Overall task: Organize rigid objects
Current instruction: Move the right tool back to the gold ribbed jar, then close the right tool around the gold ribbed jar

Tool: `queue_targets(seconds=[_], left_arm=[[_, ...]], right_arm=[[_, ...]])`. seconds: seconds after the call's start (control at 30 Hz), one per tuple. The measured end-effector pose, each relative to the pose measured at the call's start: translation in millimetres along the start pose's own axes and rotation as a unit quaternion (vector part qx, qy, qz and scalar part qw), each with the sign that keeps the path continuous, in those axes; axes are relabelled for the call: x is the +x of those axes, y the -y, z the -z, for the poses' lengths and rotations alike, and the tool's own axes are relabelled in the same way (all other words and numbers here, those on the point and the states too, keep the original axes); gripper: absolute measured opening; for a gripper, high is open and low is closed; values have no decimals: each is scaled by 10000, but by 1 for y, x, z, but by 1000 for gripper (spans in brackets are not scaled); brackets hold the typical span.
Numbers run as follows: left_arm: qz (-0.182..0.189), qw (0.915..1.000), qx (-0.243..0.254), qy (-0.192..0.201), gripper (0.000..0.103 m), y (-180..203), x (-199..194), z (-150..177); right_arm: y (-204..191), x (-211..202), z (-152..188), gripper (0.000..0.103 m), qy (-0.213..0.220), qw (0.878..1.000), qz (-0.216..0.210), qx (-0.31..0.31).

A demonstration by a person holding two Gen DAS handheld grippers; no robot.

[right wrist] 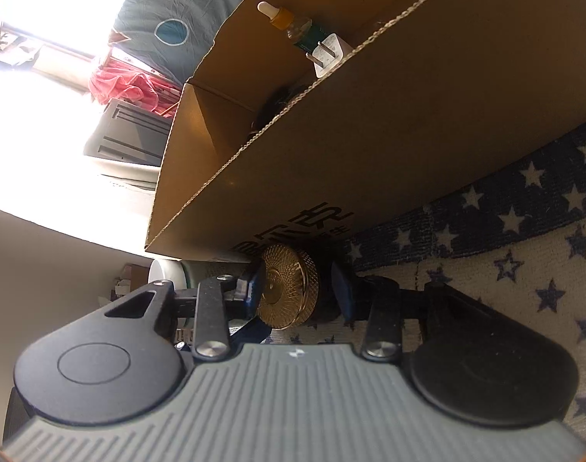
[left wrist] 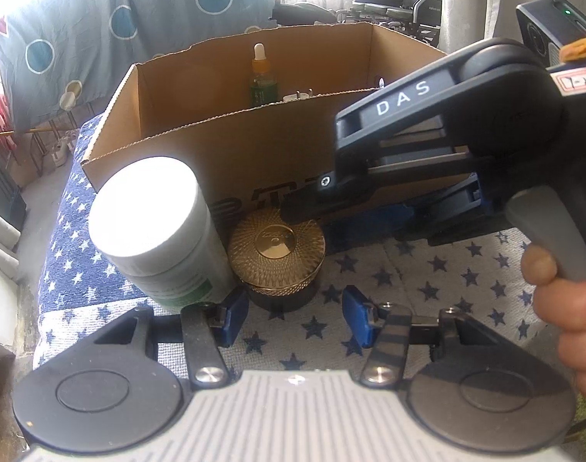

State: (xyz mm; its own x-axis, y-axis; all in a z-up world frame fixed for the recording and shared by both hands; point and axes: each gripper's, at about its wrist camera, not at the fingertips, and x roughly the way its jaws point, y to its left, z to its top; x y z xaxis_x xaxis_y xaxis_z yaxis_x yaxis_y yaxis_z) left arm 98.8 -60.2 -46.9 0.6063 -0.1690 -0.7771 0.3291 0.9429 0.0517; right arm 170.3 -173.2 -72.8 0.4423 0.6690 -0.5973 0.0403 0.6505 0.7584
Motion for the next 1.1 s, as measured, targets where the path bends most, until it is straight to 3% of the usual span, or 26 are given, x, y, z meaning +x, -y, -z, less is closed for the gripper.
queue_targets(seconds=[0.17, 0.37, 0.63, 0.87, 1.1], left_arm=[[-121, 9999, -50, -18, 55, 3, 4, -4], [-19, 9999, 95, 27, 55, 11, 2, -2], [571, 9977, 337, 120, 55, 31, -4, 1], [227, 9989, 336, 246, 57, 32, -12, 3], [-75, 9997, 204, 69, 61, 26, 9, -11]], right_arm=[[-1, 17, -4, 36, -180, 9998, -3, -83], [-5, 15, -2, 36, -243, 9995, 11, -189], [-1, -2, 4, 36, -121, 9997, 147, -145], [-8, -1, -5, 38, 80, 9992, 320, -233], [-8, 34, -15, 43, -165, 9996, 226, -67]])
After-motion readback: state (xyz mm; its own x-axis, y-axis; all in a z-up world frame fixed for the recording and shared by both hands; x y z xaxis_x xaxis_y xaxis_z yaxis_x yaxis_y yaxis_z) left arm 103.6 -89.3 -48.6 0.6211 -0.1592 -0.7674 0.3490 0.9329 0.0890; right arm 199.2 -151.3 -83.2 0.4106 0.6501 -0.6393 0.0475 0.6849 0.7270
